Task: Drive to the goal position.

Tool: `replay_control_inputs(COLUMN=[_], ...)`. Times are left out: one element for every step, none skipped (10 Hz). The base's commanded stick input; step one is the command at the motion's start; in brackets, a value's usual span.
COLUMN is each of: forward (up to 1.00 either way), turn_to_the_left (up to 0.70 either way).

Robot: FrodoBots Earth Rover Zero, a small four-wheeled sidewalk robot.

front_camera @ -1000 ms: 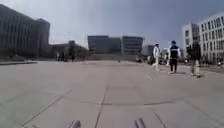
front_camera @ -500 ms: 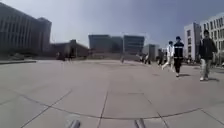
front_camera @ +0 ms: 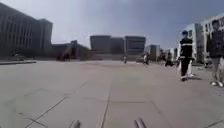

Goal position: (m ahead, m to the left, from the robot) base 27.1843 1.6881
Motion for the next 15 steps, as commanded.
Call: replay_control_inputs(forward=[0.70,0.70,0.70,0.70,0.70,0.70,0.70,0.70,0.70,0.70,0.70,0.70,0.70,0.70,0.70], turn_to_the_left=[0.01,0.01,0.01,0.00,-0.06,-0.11,-0.16,-0.21,-0.10,0.01,0.01,0.01,0.01,0.01,0.01])
